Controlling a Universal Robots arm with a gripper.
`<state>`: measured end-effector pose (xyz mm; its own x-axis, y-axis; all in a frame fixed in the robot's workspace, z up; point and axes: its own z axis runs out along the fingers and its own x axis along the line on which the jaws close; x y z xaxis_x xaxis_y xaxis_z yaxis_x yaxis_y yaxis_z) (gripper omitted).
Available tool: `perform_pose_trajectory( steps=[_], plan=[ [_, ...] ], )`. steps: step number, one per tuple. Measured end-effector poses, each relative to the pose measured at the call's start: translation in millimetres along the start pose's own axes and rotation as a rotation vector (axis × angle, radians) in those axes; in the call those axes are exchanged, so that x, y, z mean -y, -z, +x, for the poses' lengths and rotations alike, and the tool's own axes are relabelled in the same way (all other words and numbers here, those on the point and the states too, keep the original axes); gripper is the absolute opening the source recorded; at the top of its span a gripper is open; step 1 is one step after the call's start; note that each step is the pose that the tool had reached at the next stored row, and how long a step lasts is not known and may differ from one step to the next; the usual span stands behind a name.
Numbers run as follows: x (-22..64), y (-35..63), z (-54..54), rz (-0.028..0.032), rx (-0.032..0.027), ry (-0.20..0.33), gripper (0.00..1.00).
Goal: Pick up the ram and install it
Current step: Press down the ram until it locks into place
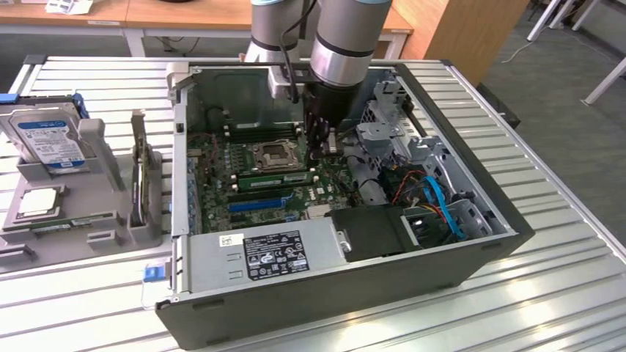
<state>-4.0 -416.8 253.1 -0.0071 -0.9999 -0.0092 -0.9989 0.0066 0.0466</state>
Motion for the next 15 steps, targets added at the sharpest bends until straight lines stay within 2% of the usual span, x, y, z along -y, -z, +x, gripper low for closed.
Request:
perform_pose_trajectory(
  steps=[9,15],
  plan=[
    [0.0,-0.2,-3.0,0.0,-0.0001,0.0,0.1],
    [5.6,-0.1,-3.1,-0.0001,-0.0001,0.0,0.1]
  ],
)
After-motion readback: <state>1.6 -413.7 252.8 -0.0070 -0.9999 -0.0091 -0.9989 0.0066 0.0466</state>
